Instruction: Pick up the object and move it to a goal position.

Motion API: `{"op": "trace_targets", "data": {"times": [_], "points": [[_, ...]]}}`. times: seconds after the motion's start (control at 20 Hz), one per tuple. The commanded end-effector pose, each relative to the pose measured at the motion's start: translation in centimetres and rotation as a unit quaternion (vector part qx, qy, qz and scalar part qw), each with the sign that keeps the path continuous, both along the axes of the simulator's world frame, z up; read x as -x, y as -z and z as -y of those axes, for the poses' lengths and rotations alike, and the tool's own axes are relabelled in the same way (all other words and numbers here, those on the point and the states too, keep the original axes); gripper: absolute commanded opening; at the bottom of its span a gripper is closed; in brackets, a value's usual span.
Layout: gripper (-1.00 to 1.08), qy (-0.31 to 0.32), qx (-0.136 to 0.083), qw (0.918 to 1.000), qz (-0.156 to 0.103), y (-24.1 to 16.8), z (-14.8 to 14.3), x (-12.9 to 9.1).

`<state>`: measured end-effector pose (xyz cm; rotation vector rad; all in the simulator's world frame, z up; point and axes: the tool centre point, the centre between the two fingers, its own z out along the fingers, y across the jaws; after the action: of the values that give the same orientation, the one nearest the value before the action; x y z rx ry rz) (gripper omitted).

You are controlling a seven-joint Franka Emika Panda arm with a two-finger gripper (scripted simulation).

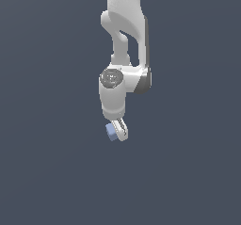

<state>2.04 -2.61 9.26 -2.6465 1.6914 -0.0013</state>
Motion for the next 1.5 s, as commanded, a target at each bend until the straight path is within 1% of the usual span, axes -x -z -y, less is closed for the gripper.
{"op": "trace_targets", "data": {"times": [0.0, 0.2, 0.45, 0.5, 1.1, 1.45], "points": [[1.0, 0.001, 0.0, 1.0, -0.001, 1.3, 0.0, 0.1], [1.0, 0.002, 0.0, 1.0, -0.001, 3.1, 0.0, 0.1], [1.0, 0.002, 0.0, 1.0, -0.001, 3.8, 0.0, 0.0], [-1.0, 0.002, 0.0, 1.0, -0.001, 3.8, 0.0, 0.0], [-1.0, 0.002, 0.0, 1.0, 0.0, 3.6, 0.0, -0.1], [-1.0, 0.002, 0.0, 1.0, 0.0, 1.7, 0.0, -1.1]]}}
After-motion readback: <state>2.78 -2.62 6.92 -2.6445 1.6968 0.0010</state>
